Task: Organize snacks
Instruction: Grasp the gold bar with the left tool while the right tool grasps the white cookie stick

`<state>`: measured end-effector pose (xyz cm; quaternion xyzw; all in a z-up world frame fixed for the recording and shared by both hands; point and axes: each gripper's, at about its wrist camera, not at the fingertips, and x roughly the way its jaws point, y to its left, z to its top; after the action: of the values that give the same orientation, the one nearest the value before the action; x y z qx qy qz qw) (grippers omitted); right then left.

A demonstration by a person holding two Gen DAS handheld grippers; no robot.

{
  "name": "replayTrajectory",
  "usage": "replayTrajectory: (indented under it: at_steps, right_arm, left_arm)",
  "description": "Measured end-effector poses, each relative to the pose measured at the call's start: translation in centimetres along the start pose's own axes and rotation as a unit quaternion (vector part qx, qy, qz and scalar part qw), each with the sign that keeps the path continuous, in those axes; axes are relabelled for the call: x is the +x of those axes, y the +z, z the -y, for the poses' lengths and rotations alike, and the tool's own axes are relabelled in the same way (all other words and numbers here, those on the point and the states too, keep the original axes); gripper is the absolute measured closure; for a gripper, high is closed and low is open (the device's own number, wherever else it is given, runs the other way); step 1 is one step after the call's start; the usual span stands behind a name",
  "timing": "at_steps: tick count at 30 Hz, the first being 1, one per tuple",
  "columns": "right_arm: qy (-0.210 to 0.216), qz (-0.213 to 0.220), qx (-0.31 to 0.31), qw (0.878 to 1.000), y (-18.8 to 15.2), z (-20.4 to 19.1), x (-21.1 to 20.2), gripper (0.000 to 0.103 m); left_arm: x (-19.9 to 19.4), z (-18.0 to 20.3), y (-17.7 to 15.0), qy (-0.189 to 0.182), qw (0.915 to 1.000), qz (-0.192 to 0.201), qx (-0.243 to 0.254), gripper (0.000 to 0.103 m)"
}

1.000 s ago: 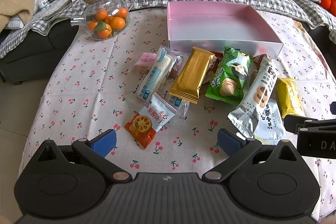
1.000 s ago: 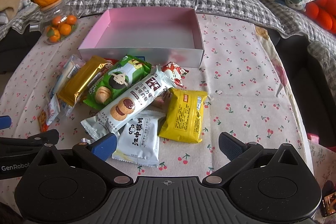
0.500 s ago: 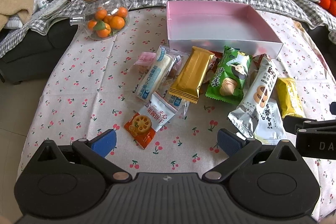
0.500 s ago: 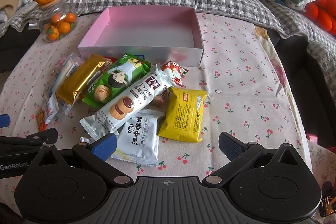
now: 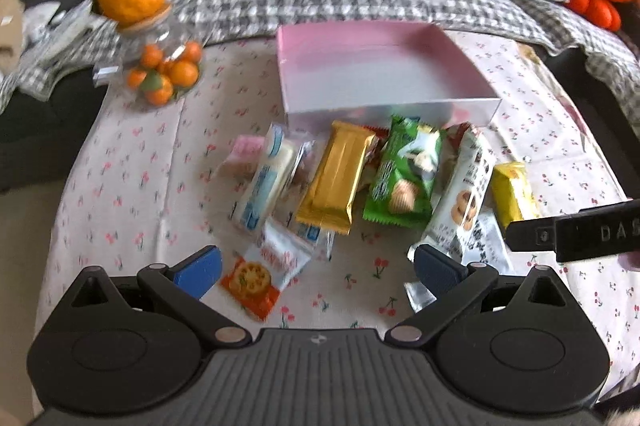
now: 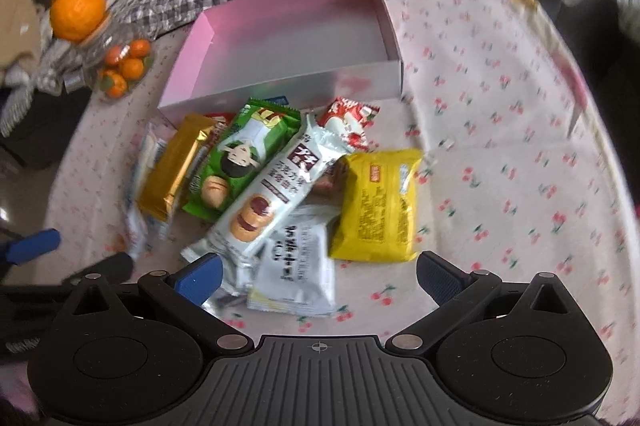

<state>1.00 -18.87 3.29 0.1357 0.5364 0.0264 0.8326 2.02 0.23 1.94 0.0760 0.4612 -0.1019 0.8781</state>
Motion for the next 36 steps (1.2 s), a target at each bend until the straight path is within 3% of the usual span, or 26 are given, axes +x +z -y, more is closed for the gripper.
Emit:
replayTrajectory:
  at_steps: [2, 11, 16, 20, 26, 29, 32, 34, 36]
  right_arm:
    - [0.019, -0.002, 0.006, 1.000, 0.3, -0.1, -0.1, 0.000]
    - [0.021, 0.008, 0.002, 1.000, 1.9, -1.2, -0.2, 0.000]
    - [0.054, -0.005, 0.055, 0.997, 1.7, 0.2, 1.8, 0.000]
    - [0.080, -0.014, 0.081, 0.993, 2.0, 0.7, 2.4, 0.000]
    - [0.082, -0.006, 0.099, 0.992, 2.5, 1.0, 3.1, 0.001]
    - [0.087, -0.010, 0.113, 0.990, 2.6, 1.2, 3.8, 0.010]
    - [0.089, -0.014, 0.133, 0.987, 2.8, 1.5, 4.6, 0.025]
    - [0.090, -0.021, 0.147, 0.985, 2.8, 1.7, 5.2, 0.039]
    - [0.084, -0.018, 0.157, 0.984, 2.9, 1.8, 5.6, 0.041]
  left_arm:
    - [0.3, -0.1, 0.6, -0.004, 1.0000, -0.005, 0.006, 0.001]
    - [1.6, -1.1, 2.1, -0.017, 0.9998, -0.002, 0.014, 0.001]
    - [2.8, -1.8, 1.7, -0.053, 0.9986, -0.005, -0.001, 0.003]
    - [3.8, -1.8, 1.6, -0.075, 0.9968, 0.000, 0.027, 0.013]
    - [4.7, -1.5, 1.8, -0.105, 0.9919, 0.023, 0.067, 0.032]
    - [5.2, -1.5, 2.1, -0.116, 0.9904, 0.027, 0.071, 0.044]
    - [6.0, -1.5, 2.3, -0.118, 0.9906, 0.018, 0.068, 0.059]
    - [6.5, -1.4, 2.7, -0.117, 0.9908, 0.015, 0.066, 0.062]
    - [6.9, -1.4, 2.8, -0.116, 0.9910, 0.014, 0.066, 0.065]
